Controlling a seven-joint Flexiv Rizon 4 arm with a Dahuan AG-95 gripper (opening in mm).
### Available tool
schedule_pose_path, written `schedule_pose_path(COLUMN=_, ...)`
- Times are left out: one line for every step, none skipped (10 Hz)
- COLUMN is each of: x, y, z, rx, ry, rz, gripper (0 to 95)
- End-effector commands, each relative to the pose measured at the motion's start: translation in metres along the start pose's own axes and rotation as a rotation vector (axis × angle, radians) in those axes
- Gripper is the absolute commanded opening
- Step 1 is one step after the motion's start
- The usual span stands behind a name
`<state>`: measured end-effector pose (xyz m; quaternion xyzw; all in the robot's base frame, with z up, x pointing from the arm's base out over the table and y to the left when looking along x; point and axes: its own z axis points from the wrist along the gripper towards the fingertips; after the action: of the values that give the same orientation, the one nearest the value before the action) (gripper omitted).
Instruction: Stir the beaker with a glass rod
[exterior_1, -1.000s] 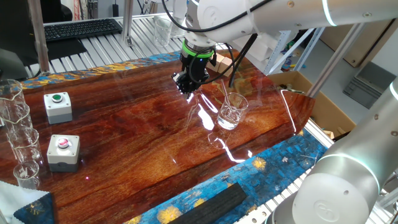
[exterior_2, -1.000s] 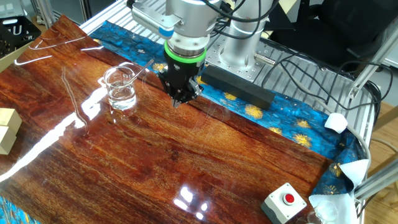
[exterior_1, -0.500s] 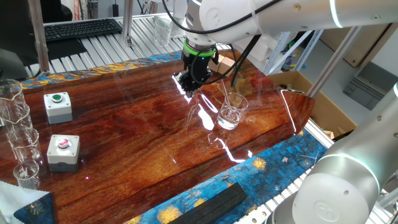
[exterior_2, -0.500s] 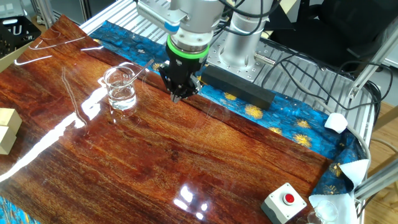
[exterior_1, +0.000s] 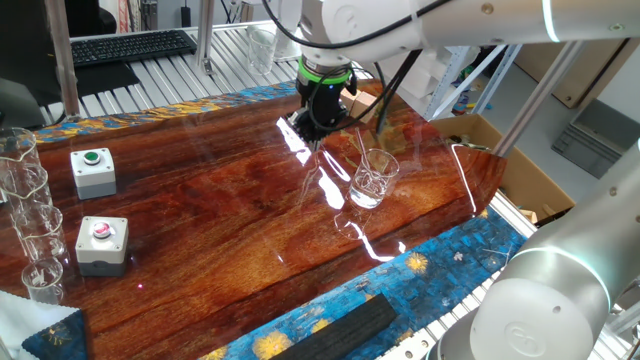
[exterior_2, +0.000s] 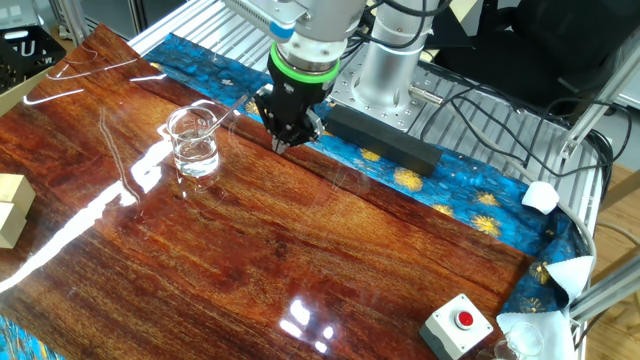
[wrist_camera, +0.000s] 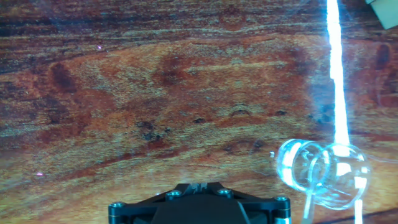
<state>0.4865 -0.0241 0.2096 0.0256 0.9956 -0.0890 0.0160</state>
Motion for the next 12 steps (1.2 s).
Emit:
schedule_pose_path(x=0.003, y=-0.005, z=-0.005, rx=0.018, ry=0.009, rz=0.008, gripper=0.0)
schedule_pose_path(x=0.001, y=-0.007, z=-0.007, rx=0.031, ry=0.017, rz=0.013, gripper=0.0)
schedule_pose_path(x=-0.001, y=-0.01, z=-0.009, rx=0.037, ry=0.026, rz=0.009, gripper=0.0)
schedule_pose_path(x=-0.002, y=-0.011, z=-0.011, rx=0.04, ry=0.034, rz=0.009, gripper=0.0)
schedule_pose_path(x=-0.005, y=-0.014, z=-0.014, rx=0.086, ry=0.034, rz=0.008, gripper=19.0)
schedule_pose_path(x=-0.006, y=-0.016, z=-0.015, rx=0.099, ry=0.033, rz=0.011, gripper=19.0)
schedule_pose_path(x=-0.008, y=-0.018, z=-0.017, rx=0.098, ry=0.041, rz=0.019, gripper=19.0)
schedule_pose_path(x=-0.011, y=-0.022, z=-0.02, rx=0.109, ry=0.056, rz=0.019, gripper=38.0)
schedule_pose_path(x=-0.011, y=-0.023, z=-0.021, rx=0.113, ry=0.06, rz=0.02, gripper=38.0)
schedule_pose_path(x=-0.013, y=-0.026, z=-0.023, rx=0.128, ry=0.059, rz=0.022, gripper=38.0)
schedule_pose_path(x=-0.015, y=-0.029, z=-0.026, rx=0.145, ry=0.061, rz=0.022, gripper=57.0)
schedule_pose_path(x=-0.016, y=-0.031, z=-0.027, rx=0.148, ry=0.065, rz=0.023, gripper=57.0)
